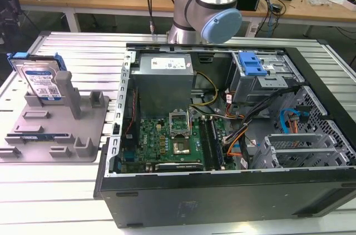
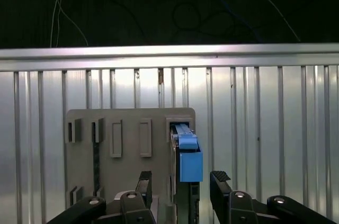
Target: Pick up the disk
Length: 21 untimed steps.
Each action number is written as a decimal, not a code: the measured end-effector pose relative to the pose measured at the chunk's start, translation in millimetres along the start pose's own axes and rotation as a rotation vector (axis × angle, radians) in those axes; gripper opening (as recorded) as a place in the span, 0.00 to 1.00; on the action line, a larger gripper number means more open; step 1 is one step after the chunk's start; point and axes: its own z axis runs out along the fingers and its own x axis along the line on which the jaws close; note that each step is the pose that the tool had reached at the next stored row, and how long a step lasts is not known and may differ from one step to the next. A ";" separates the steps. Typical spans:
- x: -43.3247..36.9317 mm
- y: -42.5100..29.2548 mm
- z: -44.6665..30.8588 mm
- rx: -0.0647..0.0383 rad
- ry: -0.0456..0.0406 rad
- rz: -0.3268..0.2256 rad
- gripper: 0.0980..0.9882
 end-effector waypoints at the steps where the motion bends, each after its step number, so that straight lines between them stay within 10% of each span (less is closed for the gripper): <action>1: -1.0 0.0 0.3 0.000 0.0000 0.000 0.52; 21: -5.7 -0.6 34.1 0.000 0.0000 -0.001 0.52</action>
